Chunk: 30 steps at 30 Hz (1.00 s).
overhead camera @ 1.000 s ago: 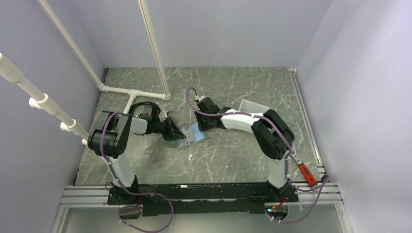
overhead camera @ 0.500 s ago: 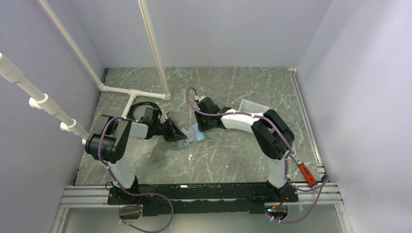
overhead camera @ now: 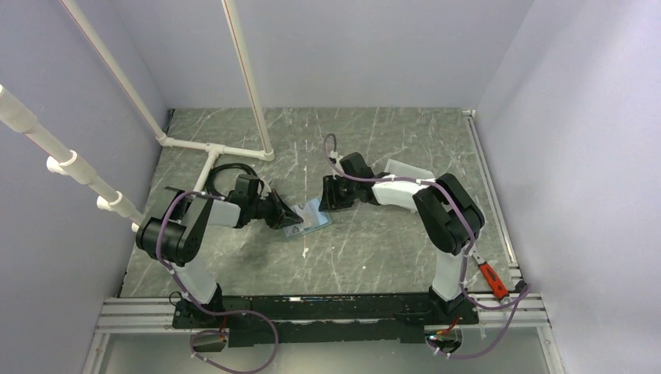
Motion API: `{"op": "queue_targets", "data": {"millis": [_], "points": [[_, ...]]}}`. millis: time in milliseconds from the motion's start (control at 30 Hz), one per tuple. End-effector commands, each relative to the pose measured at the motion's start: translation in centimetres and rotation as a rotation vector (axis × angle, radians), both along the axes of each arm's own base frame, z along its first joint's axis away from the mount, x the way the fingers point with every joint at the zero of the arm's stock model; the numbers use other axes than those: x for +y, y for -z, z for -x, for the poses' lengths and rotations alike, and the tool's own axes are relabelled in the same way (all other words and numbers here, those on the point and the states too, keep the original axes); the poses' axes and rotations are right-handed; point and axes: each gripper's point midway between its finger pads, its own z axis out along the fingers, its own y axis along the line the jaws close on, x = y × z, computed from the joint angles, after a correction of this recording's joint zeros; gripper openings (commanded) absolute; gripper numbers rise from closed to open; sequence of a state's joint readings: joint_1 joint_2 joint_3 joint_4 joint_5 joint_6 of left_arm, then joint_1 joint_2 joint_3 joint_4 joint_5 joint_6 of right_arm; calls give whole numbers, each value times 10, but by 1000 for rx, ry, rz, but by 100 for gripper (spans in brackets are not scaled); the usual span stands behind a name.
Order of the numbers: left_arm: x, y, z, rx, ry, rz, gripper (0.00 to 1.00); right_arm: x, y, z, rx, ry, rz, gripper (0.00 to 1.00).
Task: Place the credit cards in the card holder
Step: Insert the credit card into the card holder.
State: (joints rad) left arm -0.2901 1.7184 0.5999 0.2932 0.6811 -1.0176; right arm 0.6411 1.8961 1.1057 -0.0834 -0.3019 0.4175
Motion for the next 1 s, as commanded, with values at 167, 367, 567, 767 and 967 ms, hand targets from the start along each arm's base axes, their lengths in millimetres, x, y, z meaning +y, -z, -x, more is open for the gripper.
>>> {"op": "queue_targets", "data": {"millis": [167, 367, 567, 767, 967], "points": [[-9, 10, -6, -38, 2, -77, 0, 11, -10, 26, 164, -76, -291, 33], [-21, 8, -11, -52, 41, -76, 0, 13, -5, 28, 191, -80, -325, 19], [-21, 7, -12, -49, 67, -115, 0, 12, -3, 26, 188, -73, -322, 12], [-11, -3, -9, -55, 84, -194, 33, 9, 0, 25, 184, -70, -304, 12], [2, -31, 1, -82, 98, -258, 49, 7, 1, 23, 171, -68, -283, 11]]}}
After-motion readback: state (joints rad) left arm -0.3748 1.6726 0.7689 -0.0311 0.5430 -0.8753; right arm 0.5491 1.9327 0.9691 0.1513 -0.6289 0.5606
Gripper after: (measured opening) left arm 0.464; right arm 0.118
